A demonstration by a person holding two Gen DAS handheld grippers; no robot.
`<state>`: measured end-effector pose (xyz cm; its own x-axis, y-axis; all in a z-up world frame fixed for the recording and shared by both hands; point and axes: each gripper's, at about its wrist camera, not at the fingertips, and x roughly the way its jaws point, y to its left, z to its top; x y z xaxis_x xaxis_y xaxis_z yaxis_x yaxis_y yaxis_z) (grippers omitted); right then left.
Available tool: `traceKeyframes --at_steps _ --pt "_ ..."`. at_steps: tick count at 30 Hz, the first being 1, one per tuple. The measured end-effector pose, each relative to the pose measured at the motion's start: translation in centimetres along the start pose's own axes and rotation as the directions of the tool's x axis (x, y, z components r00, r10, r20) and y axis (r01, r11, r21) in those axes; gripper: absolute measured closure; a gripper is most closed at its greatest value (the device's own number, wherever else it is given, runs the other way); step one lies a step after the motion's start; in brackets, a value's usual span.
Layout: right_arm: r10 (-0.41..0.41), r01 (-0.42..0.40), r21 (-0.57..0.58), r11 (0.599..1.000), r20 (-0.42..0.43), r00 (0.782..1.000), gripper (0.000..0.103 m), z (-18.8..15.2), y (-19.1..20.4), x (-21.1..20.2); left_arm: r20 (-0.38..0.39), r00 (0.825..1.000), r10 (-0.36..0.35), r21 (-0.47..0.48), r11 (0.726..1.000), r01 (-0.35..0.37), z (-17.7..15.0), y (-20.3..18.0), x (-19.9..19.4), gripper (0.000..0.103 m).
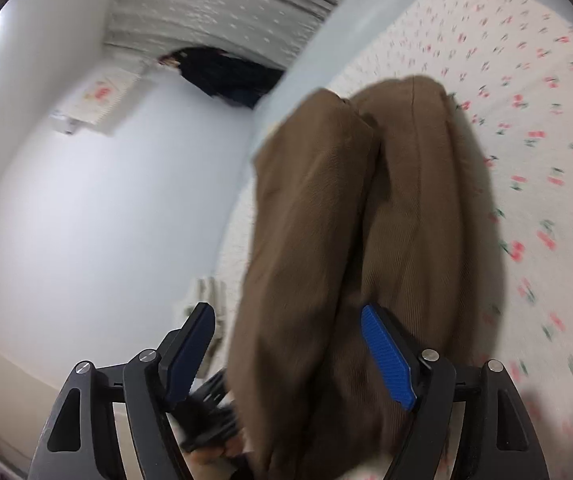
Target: Fold large clothes
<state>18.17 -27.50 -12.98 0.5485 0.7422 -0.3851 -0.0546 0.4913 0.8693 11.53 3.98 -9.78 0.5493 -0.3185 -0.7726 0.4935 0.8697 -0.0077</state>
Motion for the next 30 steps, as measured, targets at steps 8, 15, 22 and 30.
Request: traceKeyframes --at_steps 8,15,22,30 --pt "0.036 -0.025 -0.144 0.989 0.074 0.997 0.092 0.2 4.5 -0.2 0.009 0.999 -0.047 0.007 0.999 0.047 0.1 -0.2 -0.2 0.044" --pt "-0.219 0.22 0.047 0.974 -0.026 0.975 0.091 -1.1 -5.4 0.3 -0.044 0.994 -0.105 0.03 0.994 0.106 0.2 -1.3 0.9 0.044" --pt "-0.278 0.283 -0.091 0.955 0.066 0.958 0.068 -3.1 -0.6 -2.9 -0.045 0.988 -0.151 0.007 0.988 0.151 0.0 -0.2 -1.3 0.04" --pt "-0.459 0.507 -0.323 0.799 0.217 0.862 0.057 -6.4 5.1 -6.3 0.106 0.946 -0.308 0.058 0.951 0.303 1.5 -1.0 -7.8 0.035"
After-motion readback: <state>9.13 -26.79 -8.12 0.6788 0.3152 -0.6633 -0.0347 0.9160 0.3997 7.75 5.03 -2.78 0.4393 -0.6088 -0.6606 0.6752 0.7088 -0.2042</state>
